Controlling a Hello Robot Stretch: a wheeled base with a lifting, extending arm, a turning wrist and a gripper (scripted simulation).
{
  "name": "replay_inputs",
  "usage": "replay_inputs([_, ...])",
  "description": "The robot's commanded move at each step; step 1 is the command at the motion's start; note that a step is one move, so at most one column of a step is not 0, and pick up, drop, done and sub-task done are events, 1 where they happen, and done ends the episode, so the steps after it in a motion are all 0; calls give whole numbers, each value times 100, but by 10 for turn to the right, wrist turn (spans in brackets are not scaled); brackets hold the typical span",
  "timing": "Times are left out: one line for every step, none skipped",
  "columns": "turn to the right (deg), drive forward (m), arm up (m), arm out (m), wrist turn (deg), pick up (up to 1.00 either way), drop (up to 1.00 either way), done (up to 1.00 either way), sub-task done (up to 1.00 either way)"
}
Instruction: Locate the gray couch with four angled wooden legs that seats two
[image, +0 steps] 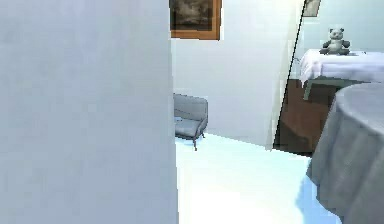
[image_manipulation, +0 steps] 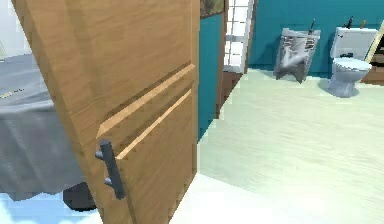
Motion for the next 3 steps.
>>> replay_inputs([150,0,0,0,0,0,0,0,0])
replay_inputs([0,100,0,0,0,0,0,0,0])
replay_inputs([90,0,0,0,0,0,0,0,0])
